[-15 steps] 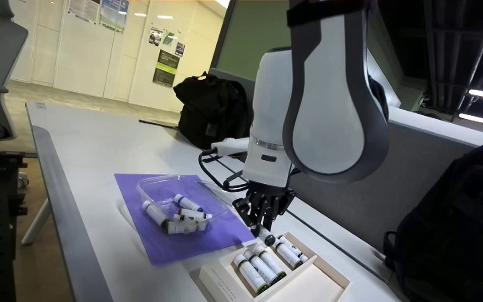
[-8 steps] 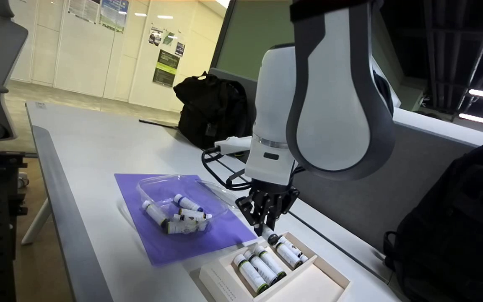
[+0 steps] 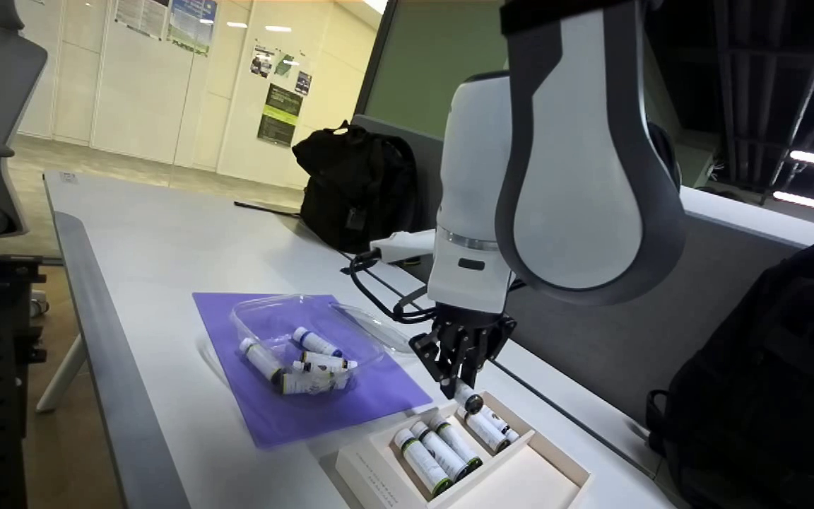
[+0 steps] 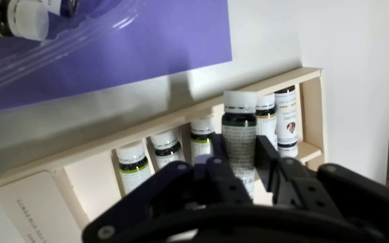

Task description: Put five bottles on the tray

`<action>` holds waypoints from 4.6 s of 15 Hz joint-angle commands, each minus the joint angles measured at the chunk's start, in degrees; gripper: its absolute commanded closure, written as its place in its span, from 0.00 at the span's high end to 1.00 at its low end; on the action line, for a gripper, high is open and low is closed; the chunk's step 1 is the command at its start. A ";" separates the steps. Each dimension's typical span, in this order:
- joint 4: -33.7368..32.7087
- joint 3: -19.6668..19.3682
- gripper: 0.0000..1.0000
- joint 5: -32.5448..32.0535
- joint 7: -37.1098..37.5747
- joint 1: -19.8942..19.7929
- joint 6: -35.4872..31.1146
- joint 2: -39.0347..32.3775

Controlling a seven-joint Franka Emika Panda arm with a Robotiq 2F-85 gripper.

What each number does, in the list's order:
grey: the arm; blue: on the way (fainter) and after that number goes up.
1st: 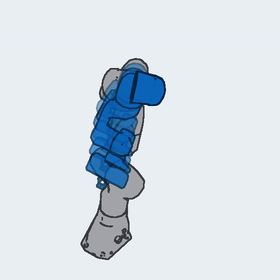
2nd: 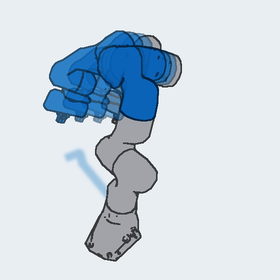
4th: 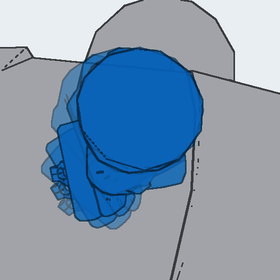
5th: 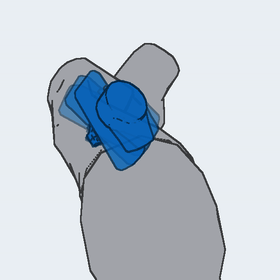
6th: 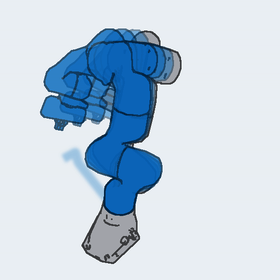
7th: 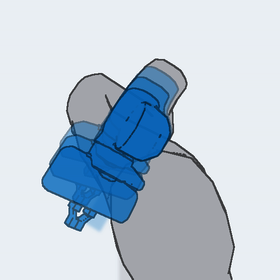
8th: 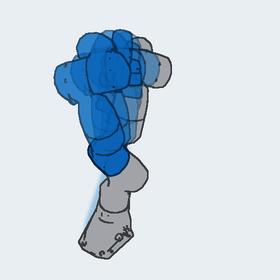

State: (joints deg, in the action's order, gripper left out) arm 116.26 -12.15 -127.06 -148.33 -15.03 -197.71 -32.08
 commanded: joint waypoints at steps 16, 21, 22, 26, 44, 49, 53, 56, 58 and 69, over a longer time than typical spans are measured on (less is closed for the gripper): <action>-12.16 26.73 0.07 -19.10 -1.23 -27.92 -1.29 -10.74; -13.27 29.49 0.07 -20.47 -1.23 -31.12 -1.28 -12.24; -13.39 29.83 0.07 -20.70 -1.23 -31.52 -1.29 -12.40; -13.85 30.85 0.07 -21.21 -1.23 -32.85 -1.29 -13.09; -4.81 38.46 1.00 -20.17 -1.23 -38.46 -0.17 -9.46; 1.41 37.90 1.00 -15.86 -1.01 -33.05 -0.24 -2.95; 5.69 34.96 1.00 -17.83 4.74 -24.86 -0.24 3.39; 8.26 30.16 1.00 -19.81 7.87 -15.76 -0.25 5.74; 8.63 25.95 1.00 -21.09 9.41 -9.23 -0.23 5.29; 7.94 12.78 1.00 -19.37 7.90 7.77 -0.44 -0.59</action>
State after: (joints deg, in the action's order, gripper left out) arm 123.82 3.16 -145.12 -142.08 -9.99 -197.79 -32.32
